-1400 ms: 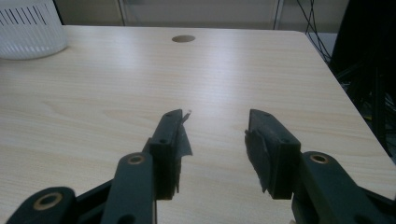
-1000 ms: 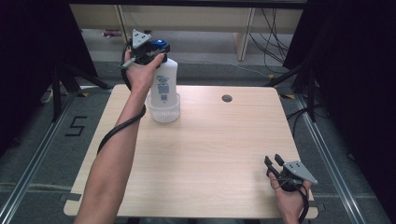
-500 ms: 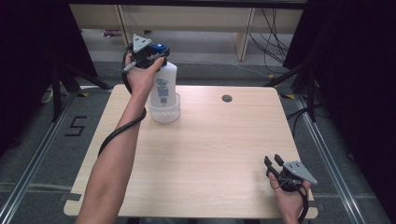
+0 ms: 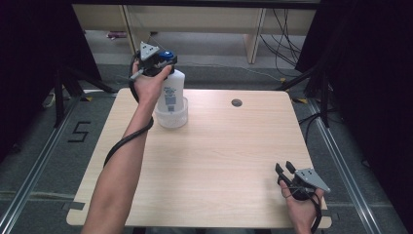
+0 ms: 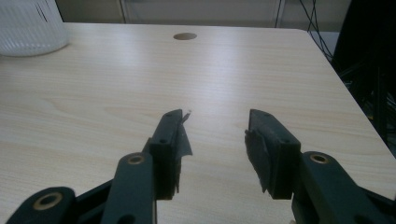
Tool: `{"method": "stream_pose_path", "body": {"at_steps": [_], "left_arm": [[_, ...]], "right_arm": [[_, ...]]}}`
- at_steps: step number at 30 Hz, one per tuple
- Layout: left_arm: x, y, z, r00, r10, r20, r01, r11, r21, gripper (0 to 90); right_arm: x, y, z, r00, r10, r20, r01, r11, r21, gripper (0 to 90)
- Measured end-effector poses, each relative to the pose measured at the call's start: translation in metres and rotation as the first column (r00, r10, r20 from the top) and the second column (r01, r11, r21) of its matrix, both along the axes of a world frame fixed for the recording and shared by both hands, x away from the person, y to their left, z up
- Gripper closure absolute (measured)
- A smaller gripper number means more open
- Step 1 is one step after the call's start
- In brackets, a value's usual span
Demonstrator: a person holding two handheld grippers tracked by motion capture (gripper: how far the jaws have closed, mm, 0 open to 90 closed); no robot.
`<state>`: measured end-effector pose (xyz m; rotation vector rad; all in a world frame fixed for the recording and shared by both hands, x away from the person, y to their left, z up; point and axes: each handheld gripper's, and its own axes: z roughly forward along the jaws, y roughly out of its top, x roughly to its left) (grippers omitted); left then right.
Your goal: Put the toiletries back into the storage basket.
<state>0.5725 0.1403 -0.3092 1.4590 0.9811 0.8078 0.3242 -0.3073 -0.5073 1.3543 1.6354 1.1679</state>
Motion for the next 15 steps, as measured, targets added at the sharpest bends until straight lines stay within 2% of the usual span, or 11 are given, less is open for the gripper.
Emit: {"method": "stream_pose_path", "body": {"at_steps": [6, 7, 8, 10, 11, 12, 14, 15], "left_arm": [[0.000, -0.001, -0.009, 0.9999, -0.003, -0.017, 0.003, 1.0000, -0.001, 59.9], [0.001, -0.001, -0.009, 0.9998, -0.005, -0.018, 0.005, 1.0000, -0.001, 59.9], [0.001, -0.002, -0.011, 0.9997, -0.007, -0.022, 0.007, 1.0000, 0.000, 59.8], [0.001, -0.002, -0.015, 0.9997, -0.006, -0.025, 0.006, 1.0000, 0.000, 59.9], [0.001, -0.002, -0.017, 0.9996, -0.007, -0.028, 0.007, 1.0000, -0.004, 59.8], [0.000, -0.003, -0.019, 0.9995, -0.007, -0.032, 0.007, 1.0000, -0.002, 59.9], [0.000, -0.004, -0.022, 0.9994, -0.008, -0.034, 0.008, 1.0000, -0.002, 59.9], [0.000, -0.004, -0.023, 0.9993, -0.007, -0.037, 0.007, 1.0000, -0.003, 59.9]], "right_arm": [[-0.001, 0.000, 0.001, 0.9998, -0.003, -0.021, 0.003, 1.0000, -0.007, 56.6], [-0.001, 0.002, 0.001, 0.9996, -0.004, -0.029, 0.005, 0.9999, 0.013, 56.5], [-0.001, 0.001, 0.001, 0.9997, -0.004, -0.024, 0.004, 1.0000, -0.003, 56.6], [-0.001, 0.000, 0.001, 0.9998, 0.004, -0.022, -0.004, 1.0000, -0.002, 56.5], [-0.001, 0.002, 0.001, 0.9996, 0.000, -0.027, 0.000, 0.9998, 0.019, 56.6], [0.000, 0.000, 0.001, 0.9999, 0.007, -0.014, -0.007, 1.0000, -0.003, 56.5], [0.000, 0.000, 0.001, 0.9999, -0.002, -0.014, 0.002, 1.0000, -0.005, 56.5], [0.000, 0.000, 0.000, 1.0000, 0.001, 0.001, -0.001, 1.0000, -0.002, 56.5]]}}
